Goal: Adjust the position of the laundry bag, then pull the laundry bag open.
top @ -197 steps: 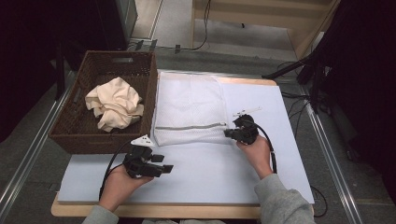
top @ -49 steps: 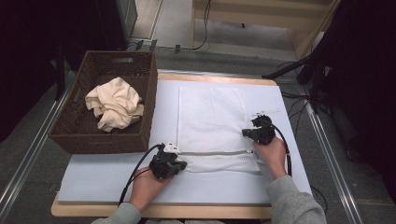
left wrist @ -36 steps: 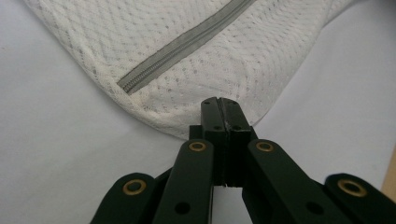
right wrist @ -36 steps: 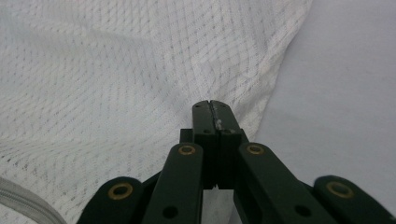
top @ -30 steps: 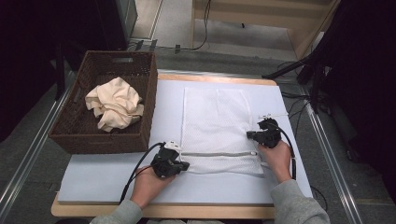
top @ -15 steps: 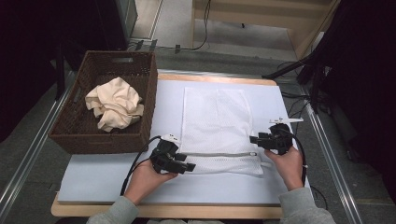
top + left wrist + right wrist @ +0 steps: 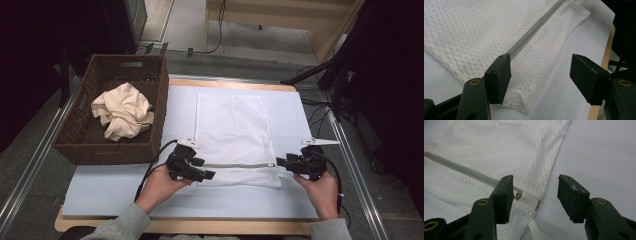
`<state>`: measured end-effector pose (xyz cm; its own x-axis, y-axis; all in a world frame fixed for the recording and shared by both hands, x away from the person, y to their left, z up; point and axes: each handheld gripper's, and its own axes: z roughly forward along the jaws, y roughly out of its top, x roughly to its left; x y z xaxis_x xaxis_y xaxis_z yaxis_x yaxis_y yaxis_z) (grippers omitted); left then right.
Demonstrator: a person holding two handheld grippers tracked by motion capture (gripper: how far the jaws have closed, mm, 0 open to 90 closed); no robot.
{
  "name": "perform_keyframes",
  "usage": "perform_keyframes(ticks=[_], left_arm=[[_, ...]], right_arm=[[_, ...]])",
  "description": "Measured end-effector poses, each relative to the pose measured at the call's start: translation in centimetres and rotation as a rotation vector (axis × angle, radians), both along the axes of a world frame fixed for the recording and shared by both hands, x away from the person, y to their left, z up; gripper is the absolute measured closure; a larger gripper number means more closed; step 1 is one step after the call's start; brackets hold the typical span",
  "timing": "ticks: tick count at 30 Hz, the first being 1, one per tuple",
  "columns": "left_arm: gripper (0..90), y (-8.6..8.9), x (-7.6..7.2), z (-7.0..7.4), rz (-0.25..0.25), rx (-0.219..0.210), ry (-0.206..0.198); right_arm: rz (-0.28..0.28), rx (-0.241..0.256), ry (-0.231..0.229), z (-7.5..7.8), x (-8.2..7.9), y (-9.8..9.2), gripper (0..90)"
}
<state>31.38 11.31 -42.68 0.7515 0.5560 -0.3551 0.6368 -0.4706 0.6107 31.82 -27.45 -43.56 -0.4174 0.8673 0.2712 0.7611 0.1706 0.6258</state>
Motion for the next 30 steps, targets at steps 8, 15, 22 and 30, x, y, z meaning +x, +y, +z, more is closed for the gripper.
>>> perform_keyframes(ticks=[8, 15, 22, 30], left_arm=[[33.5, -1.4, 0.4, -0.1, -0.047, 0.020, 0.003], [32.8, -2.7, 1.1, -0.3, -0.090, 0.008, 0.006], [32.1, -3.8, 1.9, -0.6, -0.115, 0.001, 0.010], [27.5, -4.5, 2.5, -0.6, -0.128, -0.041, 0.016]], right_arm=[[-0.012, -0.010, 0.003, -0.2, -1.2, -0.4, 46.9], [-0.024, -0.010, 0.011, -0.4, -2.2, -0.6, 46.9], [-0.029, -0.020, 0.029, -0.7, -2.5, -0.7, 50.1], [-0.020, -0.010, 0.056, -1.2, -2.2, -0.4, 55.2]])
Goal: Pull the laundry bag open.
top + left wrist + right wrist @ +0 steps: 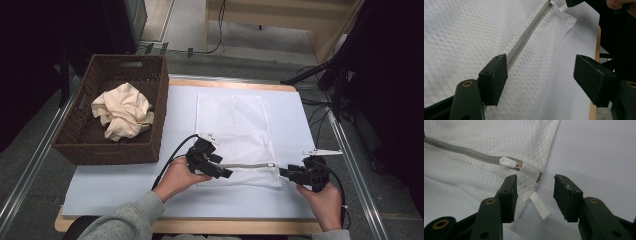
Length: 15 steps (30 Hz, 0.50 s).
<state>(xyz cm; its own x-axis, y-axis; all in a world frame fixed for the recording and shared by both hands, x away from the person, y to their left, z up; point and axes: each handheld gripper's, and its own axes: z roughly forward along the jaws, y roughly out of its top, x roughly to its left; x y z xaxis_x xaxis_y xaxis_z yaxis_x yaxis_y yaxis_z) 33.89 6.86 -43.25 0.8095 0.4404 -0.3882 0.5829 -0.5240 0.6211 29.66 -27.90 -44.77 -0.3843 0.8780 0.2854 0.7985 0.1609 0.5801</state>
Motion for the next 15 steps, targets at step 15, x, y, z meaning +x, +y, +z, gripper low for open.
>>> perform_keyframes(ticks=[15], left_arm=[[37.2, 0.0, 0.2, -0.3, -0.024, -0.011, 0.032]], right_arm=[[-0.005, -0.022, 0.040, -0.9, 1.8, 0.9, 60.7]])
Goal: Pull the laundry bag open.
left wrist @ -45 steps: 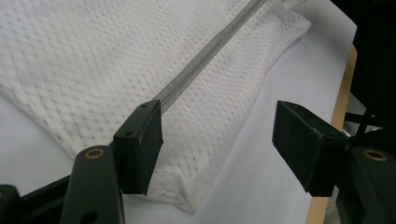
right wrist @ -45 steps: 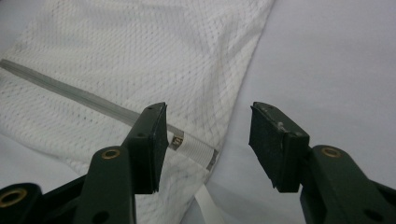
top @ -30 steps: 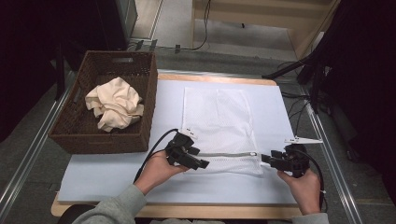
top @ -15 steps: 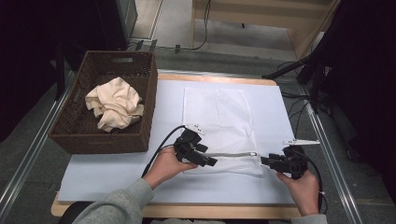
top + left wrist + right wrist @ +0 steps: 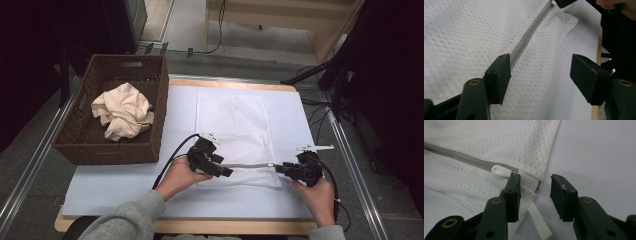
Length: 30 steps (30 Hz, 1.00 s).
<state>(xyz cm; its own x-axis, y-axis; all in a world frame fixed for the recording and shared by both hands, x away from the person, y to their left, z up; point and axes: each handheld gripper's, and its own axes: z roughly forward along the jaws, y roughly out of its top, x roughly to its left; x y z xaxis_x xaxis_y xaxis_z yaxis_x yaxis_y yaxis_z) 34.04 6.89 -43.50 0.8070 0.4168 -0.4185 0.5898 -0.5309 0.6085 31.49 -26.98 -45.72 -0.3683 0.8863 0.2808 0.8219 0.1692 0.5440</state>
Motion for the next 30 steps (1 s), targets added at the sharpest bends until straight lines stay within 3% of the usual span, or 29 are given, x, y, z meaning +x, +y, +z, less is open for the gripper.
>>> perform_keyframes(ticks=[5, 11, 21, 26, 30], left_arm=[[41.5, 0.1, -0.4, 0.0, 0.005, 0.009, -0.052], [44.2, 0.4, -0.2, -0.2, 0.019, 0.014, -0.026], [48.6, 0.6, -0.3, -0.1, 0.018, -0.009, -0.023], [48.7, 0.5, -0.4, -0.1, 0.014, 0.014, -0.058], [45.1, 0.6, -0.2, -0.2, 0.018, 0.010, -0.032]], right_arm=[[0.005, -0.003, 0.000, -0.3, 0.4, 0.2, 60.6], [0.031, -0.032, 0.007, -0.7, 0.6, 1.2, 60.5], [0.059, -0.072, -0.021, -0.7, 0.5, 2.2, 61.3], [0.055, -0.100, -0.030, -0.7, 0.5, 2.7, 66.0], [0.058, -0.128, -0.036, -0.7, 0.5, 3.0, 69.8]])
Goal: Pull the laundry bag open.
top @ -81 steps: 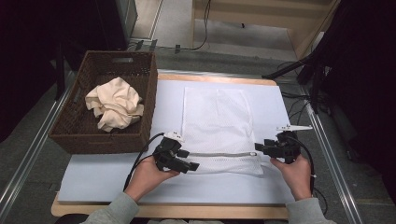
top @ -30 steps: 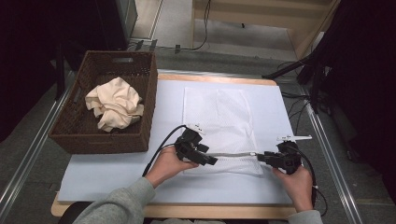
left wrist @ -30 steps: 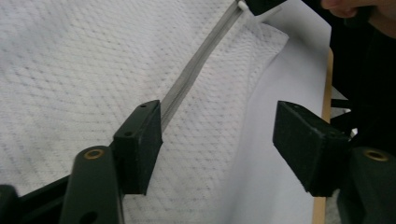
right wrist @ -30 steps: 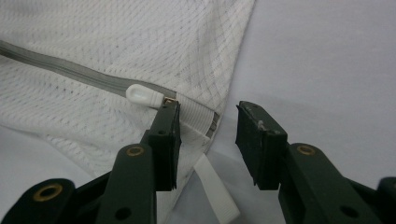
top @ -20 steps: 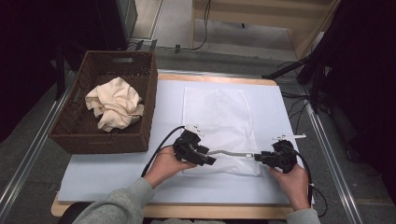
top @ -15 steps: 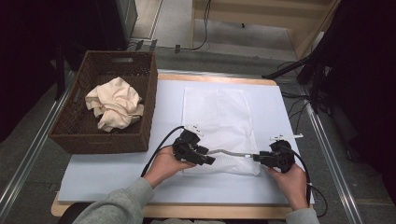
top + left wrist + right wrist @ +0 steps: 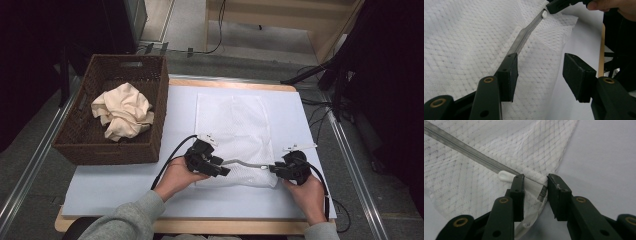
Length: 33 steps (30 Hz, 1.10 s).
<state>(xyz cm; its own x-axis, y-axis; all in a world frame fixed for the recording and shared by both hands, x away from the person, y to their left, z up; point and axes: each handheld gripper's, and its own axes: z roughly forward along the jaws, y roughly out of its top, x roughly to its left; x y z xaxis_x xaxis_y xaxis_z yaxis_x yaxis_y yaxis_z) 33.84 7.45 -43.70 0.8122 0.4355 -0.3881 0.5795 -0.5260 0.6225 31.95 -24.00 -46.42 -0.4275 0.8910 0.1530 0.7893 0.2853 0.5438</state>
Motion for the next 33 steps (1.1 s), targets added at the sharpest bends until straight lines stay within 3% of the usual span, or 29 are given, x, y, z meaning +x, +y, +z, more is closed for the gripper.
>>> perform_keyframes(ticks=[4, 9, 15, 21, 25, 33], left_arm=[[42.1, -0.1, 0.1, -0.2, 0.006, -0.003, 0.023], [40.4, 0.0, 0.4, -0.3, 0.020, -0.020, 0.062], [36.7, 0.1, 0.4, -0.2, 0.018, -0.038, 0.055], [48.8, 0.0, 0.1, 0.3, 0.012, -0.019, 0.005], [55.6, 0.1, 0.0, 0.5, 0.015, -0.026, -0.002], [60.5, -0.3, -0.2, 0.6, 0.000, -0.024, -0.001]], right_arm=[[0.009, 0.001, 0.001, 0.0, 0.0, 0.2, 75.9], [0.015, 0.045, 0.016, -0.1, 0.2, 0.1, 84.3], [0.024, 0.074, 0.042, 0.0, 0.6, 0.0, 86.2], [0.027, 0.118, 0.039, 0.7, 0.6, -0.3, 86.1], [0.016, 0.162, 0.031, 1.4, 0.5, -0.7, 86.1], [0.044, 0.184, -0.002, 2.7, -0.3, -0.2, 85.9]])
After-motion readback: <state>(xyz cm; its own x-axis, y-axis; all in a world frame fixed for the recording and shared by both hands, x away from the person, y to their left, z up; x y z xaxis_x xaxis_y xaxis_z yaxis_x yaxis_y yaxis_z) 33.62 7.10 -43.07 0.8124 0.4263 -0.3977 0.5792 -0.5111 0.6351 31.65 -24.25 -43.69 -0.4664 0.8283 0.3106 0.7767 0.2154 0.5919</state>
